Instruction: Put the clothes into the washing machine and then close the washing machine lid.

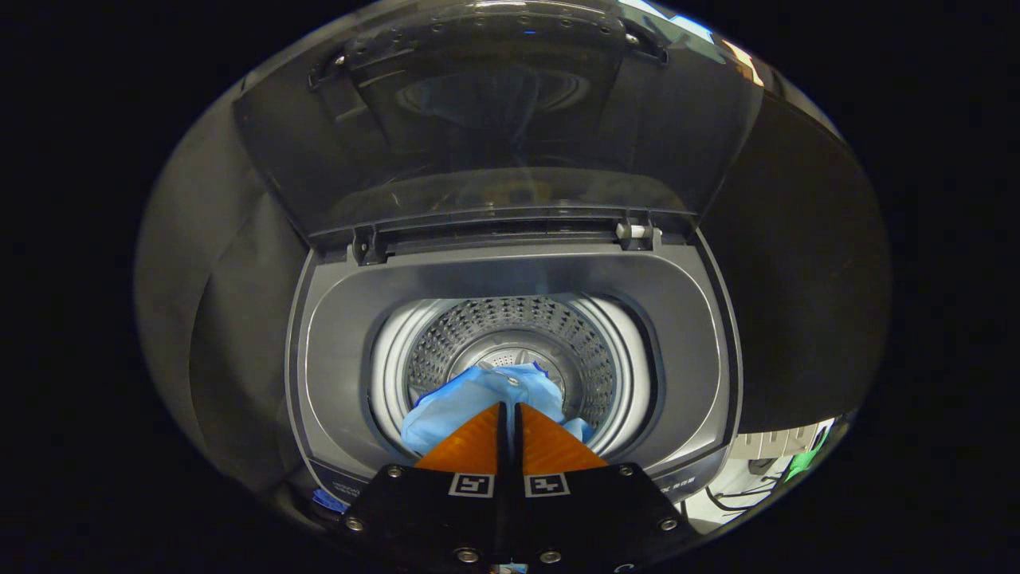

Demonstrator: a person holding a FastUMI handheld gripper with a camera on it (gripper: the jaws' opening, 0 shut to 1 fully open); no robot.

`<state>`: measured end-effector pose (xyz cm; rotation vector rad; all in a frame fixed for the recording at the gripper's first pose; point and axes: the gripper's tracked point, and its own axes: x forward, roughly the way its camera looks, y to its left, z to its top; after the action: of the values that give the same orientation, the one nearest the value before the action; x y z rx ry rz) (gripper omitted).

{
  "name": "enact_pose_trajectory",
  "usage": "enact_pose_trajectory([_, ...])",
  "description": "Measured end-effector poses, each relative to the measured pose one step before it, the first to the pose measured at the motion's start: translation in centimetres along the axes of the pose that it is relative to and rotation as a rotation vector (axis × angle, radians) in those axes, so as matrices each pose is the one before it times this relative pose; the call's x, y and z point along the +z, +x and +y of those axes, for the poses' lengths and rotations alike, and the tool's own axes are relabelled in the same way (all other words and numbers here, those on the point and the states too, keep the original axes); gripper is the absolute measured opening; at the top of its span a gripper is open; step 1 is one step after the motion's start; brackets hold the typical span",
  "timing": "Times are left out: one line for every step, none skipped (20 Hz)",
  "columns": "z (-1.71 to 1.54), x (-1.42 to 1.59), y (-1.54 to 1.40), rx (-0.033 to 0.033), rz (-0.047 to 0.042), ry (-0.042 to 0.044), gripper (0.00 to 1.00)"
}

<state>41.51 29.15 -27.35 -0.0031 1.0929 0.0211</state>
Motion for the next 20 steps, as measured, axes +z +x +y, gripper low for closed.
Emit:
enact_pose_trajectory([0.053,0.685,-0.152,0.00193,-0.00766,0.00840,0.00])
enact_pose_trajectory([-0.106,0.813,-0.206,-0.00050,-0.01468,0.00841,0.00])
enact_pose_trajectory([-0.065,1.170,-0.327,-0.00196,-0.02079,0.00962,0.00])
enact_pose_trajectory([-0.056,1.004,-0.350,-0.00024,-0.02036,0.01398,0.00])
enact_pose_trajectory([0.004,1.160,-0.212,0.00317,-0.01725,0.01495,0.00])
enact_pose_trajectory([-0.068,1.014,-0.172,0.00422,-0.01598,0.01487,0.00])
enact_pose_trajectory([-0.039,0.881,0.004,0.00621,-0.01092,0.01262,0.00])
enact_pose_trajectory([-0.078,0.736,-0.032,0.00444,-0.00737,0.00966,0.00])
enact_pose_trajectory([-0.031,0.414,0.086,0.00330,-0.00435,0.00366,0.00])
enact_pose_trajectory([0.120,0.253,0.181,0.00279,-0.00521,-0.00001,0.00])
enact_pose_trajectory([-0.088,0.160,0.327,-0.01202,-0.00256,-0.00794,0.00])
enact_pose_trajectory([-0.588,0.147,0.015,-0.02668,-0.01492,-0.01712,0.03])
enact_pose_trajectory([-0.286,0.441,0.583,-0.01063,-0.01531,-0.02310,0.18])
enact_pose_trajectory([0.309,0.155,0.014,0.01025,-0.01434,-0.01678,0.34])
enact_pose_trajectory([0.321,0.135,-0.333,0.00935,0.00640,-0.00981,0.49])
enact_pose_trajectory([0.092,-0.137,-0.138,-0.00184,0.00370,-0.00057,0.65])
enact_pose_trajectory([-0.097,-0.083,-0.006,-0.00600,0.00267,0.00876,0.80])
enact_pose_trajectory([-0.272,-0.294,0.121,-0.01592,0.00692,0.01041,0.96])
enact_pose_trajectory([-0.494,-0.187,-0.175,-0.02179,0.01068,0.01373,0.96])
enact_pose_trajectory([-0.121,-0.073,-0.110,-0.00112,0.00361,0.01388,0.96])
